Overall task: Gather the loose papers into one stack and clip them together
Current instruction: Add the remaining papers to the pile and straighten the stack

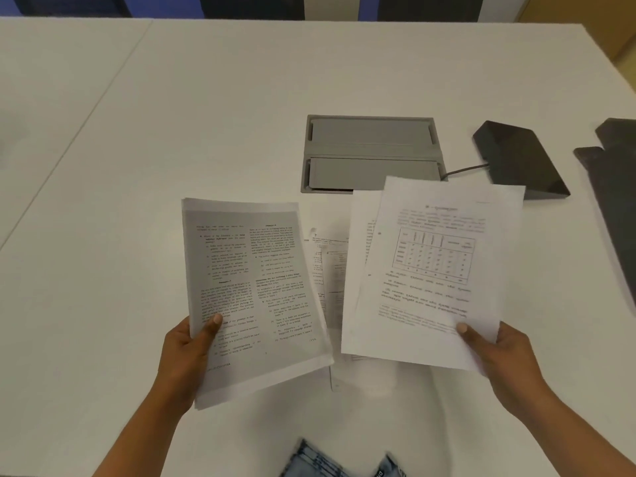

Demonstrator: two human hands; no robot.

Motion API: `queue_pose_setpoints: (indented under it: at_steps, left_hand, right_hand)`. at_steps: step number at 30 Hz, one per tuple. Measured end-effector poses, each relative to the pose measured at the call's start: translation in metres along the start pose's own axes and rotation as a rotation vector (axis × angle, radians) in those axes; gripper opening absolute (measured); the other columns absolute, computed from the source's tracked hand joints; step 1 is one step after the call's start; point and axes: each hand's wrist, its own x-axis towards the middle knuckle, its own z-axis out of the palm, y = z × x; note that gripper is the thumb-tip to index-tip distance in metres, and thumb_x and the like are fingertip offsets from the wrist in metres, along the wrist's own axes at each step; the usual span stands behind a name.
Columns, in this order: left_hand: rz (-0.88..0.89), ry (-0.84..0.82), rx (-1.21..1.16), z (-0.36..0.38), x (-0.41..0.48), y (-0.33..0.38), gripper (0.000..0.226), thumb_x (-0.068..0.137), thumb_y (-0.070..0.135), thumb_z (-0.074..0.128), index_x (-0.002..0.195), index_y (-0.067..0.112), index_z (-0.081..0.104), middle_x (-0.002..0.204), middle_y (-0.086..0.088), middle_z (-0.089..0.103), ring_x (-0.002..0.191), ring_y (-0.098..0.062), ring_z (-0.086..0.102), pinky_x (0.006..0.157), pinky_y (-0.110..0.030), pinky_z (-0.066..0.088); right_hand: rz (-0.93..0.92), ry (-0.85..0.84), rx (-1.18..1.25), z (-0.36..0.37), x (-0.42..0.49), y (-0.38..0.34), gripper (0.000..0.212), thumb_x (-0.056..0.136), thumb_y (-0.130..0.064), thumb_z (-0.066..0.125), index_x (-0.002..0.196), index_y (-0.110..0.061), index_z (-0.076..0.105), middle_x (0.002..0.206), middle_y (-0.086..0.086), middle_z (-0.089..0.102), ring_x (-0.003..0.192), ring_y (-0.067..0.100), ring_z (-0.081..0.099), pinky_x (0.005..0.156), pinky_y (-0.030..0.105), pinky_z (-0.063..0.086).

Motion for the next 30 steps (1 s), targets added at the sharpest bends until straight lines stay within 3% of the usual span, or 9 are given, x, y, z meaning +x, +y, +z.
queue_pose_setpoints:
  at_steps: [3,6,11,15,17,21,23,27,30]
  left_hand:
    - [0.010,-0.024,-0.004,0.011,-0.004,0.000,0.014,0.094,0.025,0.061,0.103,0.019,0.069,0.095,-0.004,0.078,0.072,-0.025,0.076,0.054,-0.031,0.060]
    - [0.022,-0.070,-0.054,0.027,-0.011,0.002,0.015,0.094,0.022,0.061,0.108,0.024,0.067,0.094,0.000,0.079,0.078,-0.021,0.077,0.057,-0.029,0.061]
    - [0.023,-0.134,-0.122,0.053,-0.022,0.012,0.015,0.094,0.020,0.060,0.108,0.024,0.066,0.096,0.006,0.079,0.082,-0.015,0.076,0.061,-0.023,0.060]
    - [0.026,-0.192,-0.166,0.069,-0.028,0.019,0.022,0.096,0.027,0.056,0.116,0.025,0.066,0.107,0.000,0.077,0.094,-0.022,0.075,0.077,-0.039,0.062]
    - [0.025,-0.225,-0.183,0.076,-0.032,0.026,0.025,0.098,0.029,0.052,0.118,0.026,0.066,0.109,-0.003,0.077,0.099,-0.027,0.074,0.084,-0.047,0.060]
    - [0.015,-0.206,-0.200,0.085,-0.034,0.032,0.036,0.100,0.045,0.035,0.112,0.033,0.066,0.096,0.008,0.078,0.090,-0.015,0.074,0.080,-0.036,0.059]
    - [-0.031,-0.210,-0.204,0.086,-0.033,0.034,0.047,0.097,0.055,0.028,0.124,0.032,0.060,0.107,0.006,0.074,0.100,-0.018,0.071,0.092,-0.042,0.055]
    - [0.087,-0.294,-0.124,0.085,-0.028,0.040,0.030,0.097,0.022,0.055,0.127,0.024,0.060,0.117,0.002,0.073,0.105,-0.021,0.071,0.088,-0.044,0.059]
    - [0.115,-0.375,-0.089,0.088,-0.022,0.043,0.032,0.098,0.011,0.055,0.125,0.027,0.061,0.117,0.003,0.073,0.105,-0.023,0.071,0.082,-0.042,0.061]
  right_hand:
    - [-0.025,-0.076,0.111,0.003,-0.011,-0.016,0.031,0.082,-0.017,0.072,0.113,-0.015,0.070,0.105,-0.007,0.078,0.094,0.011,0.075,0.068,0.015,0.059]
    - [-0.055,-0.129,0.167,0.014,-0.020,-0.025,0.046,0.068,-0.032,0.075,0.111,-0.017,0.072,0.109,-0.005,0.078,0.098,0.014,0.075,0.079,0.024,0.060]
    - [-0.071,-0.231,0.179,0.042,-0.027,-0.033,0.038,0.077,-0.025,0.071,0.114,-0.018,0.070,0.111,-0.003,0.077,0.101,0.017,0.074,0.086,0.030,0.059]
    - [-0.060,-0.282,0.139,0.061,-0.027,-0.029,0.048,0.073,-0.038,0.078,0.117,-0.020,0.069,0.115,-0.002,0.076,0.106,0.018,0.072,0.097,0.042,0.053]
    - [-0.037,-0.347,0.132,0.067,-0.027,-0.027,0.042,0.083,-0.028,0.071,0.124,-0.020,0.066,0.119,-0.001,0.074,0.111,0.021,0.070,0.102,0.047,0.050]
    - [-0.018,-0.442,0.093,0.072,-0.026,-0.025,0.036,0.092,-0.012,0.064,0.128,-0.018,0.063,0.122,-0.001,0.073,0.113,0.021,0.069,0.104,0.047,0.049]
    - [-0.032,-0.435,0.076,0.071,-0.026,-0.026,0.038,0.090,-0.007,0.065,0.126,-0.019,0.063,0.120,-0.002,0.074,0.112,0.022,0.070,0.100,0.046,0.052]
    - [-0.085,-0.432,0.040,0.069,-0.023,-0.030,0.054,0.077,-0.004,0.078,0.125,-0.022,0.061,0.118,-0.002,0.074,0.108,0.020,0.071,0.091,0.044,0.058]
    - [-0.123,-0.425,-0.011,0.070,-0.017,-0.035,0.057,0.072,-0.010,0.084,0.124,-0.020,0.064,0.117,0.000,0.075,0.107,0.021,0.071,0.088,0.044,0.059]
